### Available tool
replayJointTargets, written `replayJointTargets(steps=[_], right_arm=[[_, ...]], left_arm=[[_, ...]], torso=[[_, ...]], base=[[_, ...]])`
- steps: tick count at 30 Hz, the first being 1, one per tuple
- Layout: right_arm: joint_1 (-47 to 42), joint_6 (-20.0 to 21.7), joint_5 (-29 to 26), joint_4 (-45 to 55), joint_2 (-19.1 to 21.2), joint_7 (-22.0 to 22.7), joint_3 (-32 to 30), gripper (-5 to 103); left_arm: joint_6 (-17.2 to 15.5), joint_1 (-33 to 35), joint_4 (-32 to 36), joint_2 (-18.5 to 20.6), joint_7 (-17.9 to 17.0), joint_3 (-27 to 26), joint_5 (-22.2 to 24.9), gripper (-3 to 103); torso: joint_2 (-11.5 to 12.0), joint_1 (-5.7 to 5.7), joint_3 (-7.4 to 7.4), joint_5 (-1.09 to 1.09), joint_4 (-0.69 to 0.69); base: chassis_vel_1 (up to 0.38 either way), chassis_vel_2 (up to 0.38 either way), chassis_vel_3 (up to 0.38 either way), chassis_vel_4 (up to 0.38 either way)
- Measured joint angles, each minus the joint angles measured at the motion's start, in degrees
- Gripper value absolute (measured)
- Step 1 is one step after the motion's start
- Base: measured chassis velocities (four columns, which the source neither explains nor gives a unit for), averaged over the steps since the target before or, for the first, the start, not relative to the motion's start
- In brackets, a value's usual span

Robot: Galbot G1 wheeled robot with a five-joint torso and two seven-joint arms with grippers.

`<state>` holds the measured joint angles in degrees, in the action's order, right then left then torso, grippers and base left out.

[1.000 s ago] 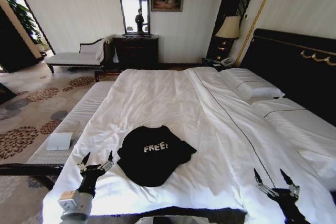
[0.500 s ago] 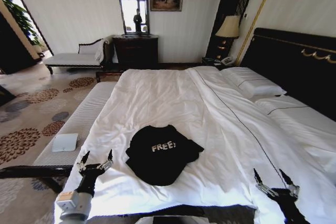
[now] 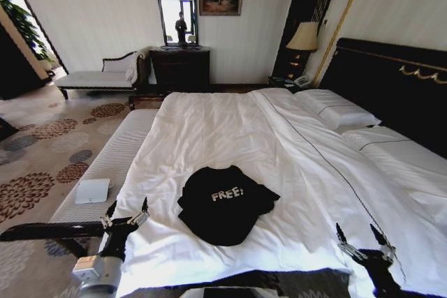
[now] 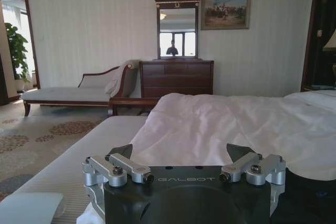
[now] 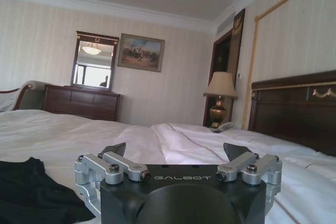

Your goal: Fold the clothes on the bed.

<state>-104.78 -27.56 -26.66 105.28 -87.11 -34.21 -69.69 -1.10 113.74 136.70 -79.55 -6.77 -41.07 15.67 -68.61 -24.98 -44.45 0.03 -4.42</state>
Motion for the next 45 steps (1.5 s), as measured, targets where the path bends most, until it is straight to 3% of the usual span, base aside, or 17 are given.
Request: replayJointTargets(steps=[4, 5, 9, 11, 12, 14, 15, 17, 20, 22, 27, 32, 40, 45], right_arm=[[-0.3, 6.3, -1.5, 1.1, 4.6, 3.1, 4.1, 100], [-0.3, 6.3, -1.5, 1.1, 4.6, 3.1, 4.1, 100], [1.2, 14.5, -2.1, 3.6, 11.1, 12.1, 6.2, 100], [1.7, 15.6, -1.5, 4.0, 12.3, 13.1, 6.2, 100], [2.7, 17.0, -0.8, 4.4, 14.8, 14.1, 6.4, 100], [4.1, 19.0, -1.1, 4.6, 19.1, 15.1, 7.5, 100], [4.1, 19.0, -1.1, 4.6, 19.1, 15.1, 7.5, 100], [5.5, 22.3, -3.9, 4.5, 24.8, 15.6, 9.5, 100], [6.7, 23.9, -5.2, 3.9, 27.4, 15.0, 10.9, 100], [9.7, 25.4, -5.9, 1.9, 31.8, 13.0, 13.7, 100], [11.9, 27.0, -5.2, 0.4, 34.6, 11.4, 17.0, 100], [17.8, 29.4, -4.5, -1.2, 36.8, 11.4, 24.1, 100], [29.2, 31.4, -3.2, -7.8, 39.7, 12.0, 38.7, 100], [33.4, 32.6, -4.6, -10.7, 39.9, 12.1, 44.4, 100]], left_arm=[[0.2, 0.0, -0.4, -0.1, 0.8, 1.1, -0.5, 100], [0.2, 0.0, -0.4, -0.1, 0.8, 1.1, -0.5, 100], [0.2, 0.0, -1.0, -0.3, 0.9, 2.4, -1.7, 100], [0.2, 0.0, -1.1, -0.3, 0.9, 2.6, -1.8, 100], [0.2, -0.1, -1.3, -0.3, 1.0, 3.0, -2.1, 100], [-0.2, -0.7, -1.6, 0.0, 1.0, 4.0, -2.4, 100], [-0.2, -0.7, -1.6, 0.0, 1.0, 4.0, -2.4, 100], [-1.0, -1.8, -2.3, 1.0, 0.9, 6.1, -2.6, 100], [-1.1, -1.9, -2.5, 1.1, 0.9, 6.8, -2.8, 100], [-0.3, -1.4, -3.0, 1.1, 1.4, 8.0, -2.7, 100], [0.0, -2.1, -3.7, 2.5, 1.5, 9.0, -2.7, 100], [0.3, -1.6, -4.2, 1.3, 0.7, 9.1, -2.7, 100], [1.0, 0.4, -4.0, -0.4, 0.3, 8.5, -3.7, 100], [1.2, 0.8, -4.1, -1.0, -0.1, 7.9, -3.7, 100]], torso=[[0.0, -0.01, -0.01, -0.02, 0.0], [0.0, -0.01, -0.01, -0.02, 0.0], [0.0, 0.0, 0.0, -0.02, 0.0], [0.0, 0.0, 0.0, -0.03, 0.0], [0.0, 0.0, 0.0, -0.02, 0.0], [0.0, 0.0, 0.0, -0.01, 0.01], [0.0, 0.0, 0.0, -0.01, 0.01], [0.0, -0.01, -0.01, -0.03, 0.01], [0.0, -0.01, -0.01, -0.02, -0.02], [0.0, -0.01, -0.01, -0.02, 0.06], [0.0, -0.01, -0.01, -0.03, -0.05], [0.0, -0.01, 0.0, -0.02, 0.01], [0.0, -0.01, -0.01, -0.02, 0.01], [0.0, -0.01, 0.0, -0.03, -0.01]], base=[[0.0, 0.0, 0.0, 0.0], [0.0, 0.0, 0.0, 0.0], [0.0, 0.0, 0.0, 0.0], [0.0, 0.0, 0.0, 0.0], [0.0, 0.0, 0.0, 0.0], [0.0, 0.0, 0.0, 0.0], [0.0, 0.0, 0.0, 0.0], [0.0, 0.0, 0.0, 0.0], [0.0, 0.0, 0.0, 0.0], [0.0, 0.0, 0.0, 0.0], [0.0, 0.0, 0.0, 0.0], [0.0, 0.0, 0.0, 0.0], [0.0, 0.0, 0.0, 0.0], [0.0, 0.0, 0.0, 0.0]])
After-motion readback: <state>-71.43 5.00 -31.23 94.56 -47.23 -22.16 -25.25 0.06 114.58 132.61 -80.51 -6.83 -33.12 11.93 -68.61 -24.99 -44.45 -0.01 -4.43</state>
